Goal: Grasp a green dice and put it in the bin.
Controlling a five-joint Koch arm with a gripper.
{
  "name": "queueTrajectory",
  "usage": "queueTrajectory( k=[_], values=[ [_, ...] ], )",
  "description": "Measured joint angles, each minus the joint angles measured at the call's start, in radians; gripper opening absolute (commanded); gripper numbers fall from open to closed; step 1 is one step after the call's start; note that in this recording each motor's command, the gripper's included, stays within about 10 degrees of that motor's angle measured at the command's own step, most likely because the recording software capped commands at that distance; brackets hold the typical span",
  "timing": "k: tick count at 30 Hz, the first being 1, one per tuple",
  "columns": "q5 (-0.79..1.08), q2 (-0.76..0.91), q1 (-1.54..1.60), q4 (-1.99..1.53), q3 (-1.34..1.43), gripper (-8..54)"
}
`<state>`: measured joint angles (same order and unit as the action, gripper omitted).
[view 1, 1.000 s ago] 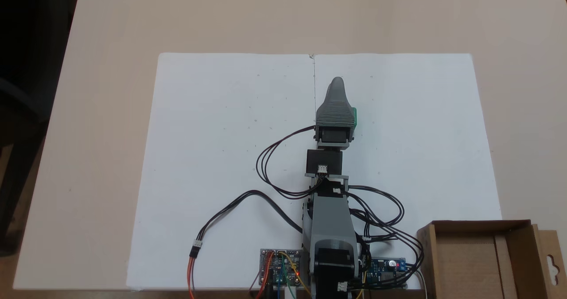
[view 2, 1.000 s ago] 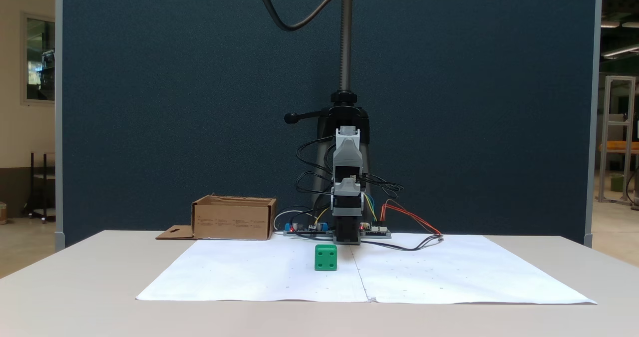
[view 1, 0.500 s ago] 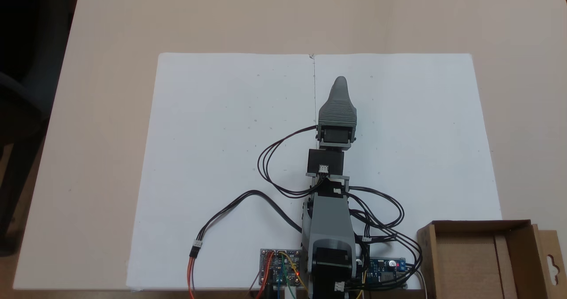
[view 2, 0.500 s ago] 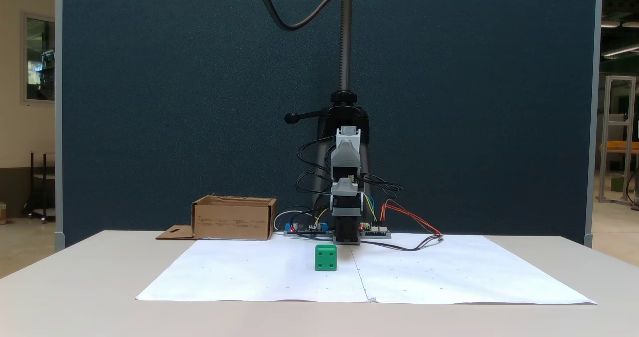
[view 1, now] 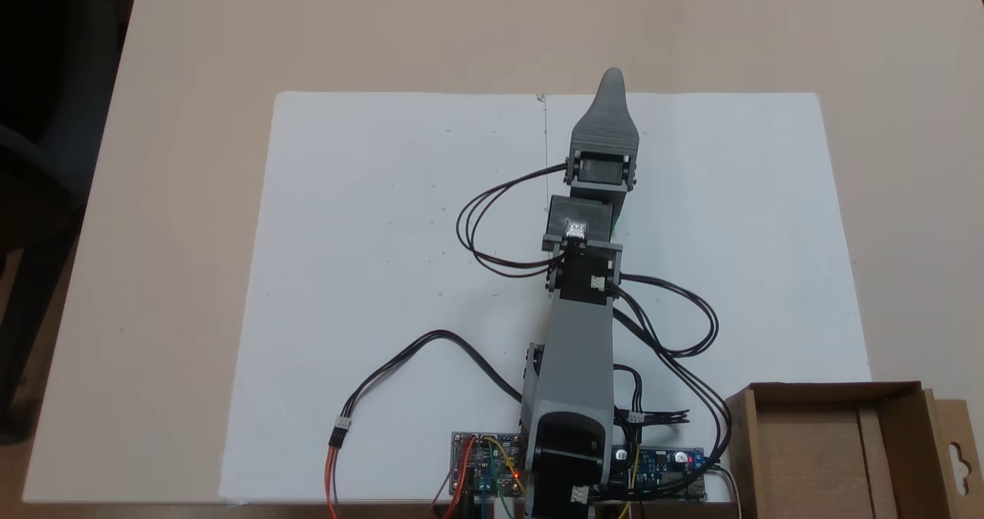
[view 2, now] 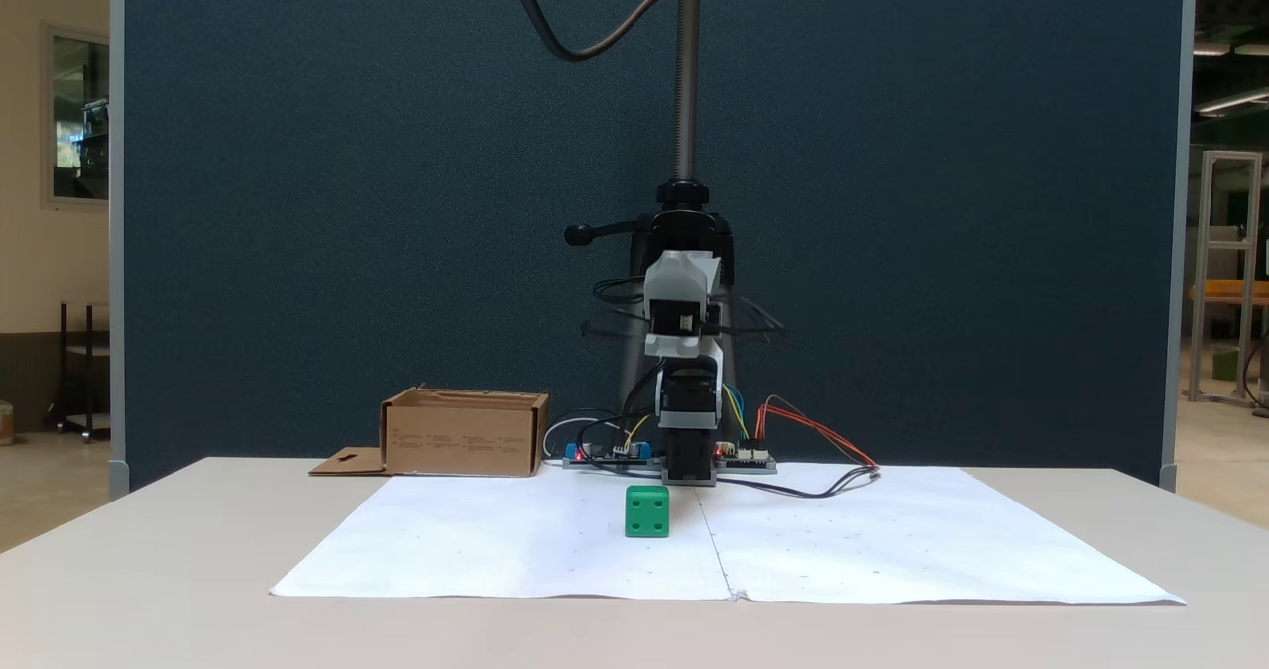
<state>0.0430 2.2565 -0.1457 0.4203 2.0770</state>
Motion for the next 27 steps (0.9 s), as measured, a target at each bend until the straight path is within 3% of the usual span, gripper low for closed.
queueTrajectory(
  k=[4,11,19,27],
  values=[
    [0.002,0.0,-0.035,-0.485,-0.273,44.2],
    [0.002,-0.006,-0.018,-0.969,-0.603,43.9],
    [0.002,-0.14,0.017,-1.509,-1.002,43.9],
    [0.002,-0.23,0.008,-1.925,-1.0,43.6]
  ],
)
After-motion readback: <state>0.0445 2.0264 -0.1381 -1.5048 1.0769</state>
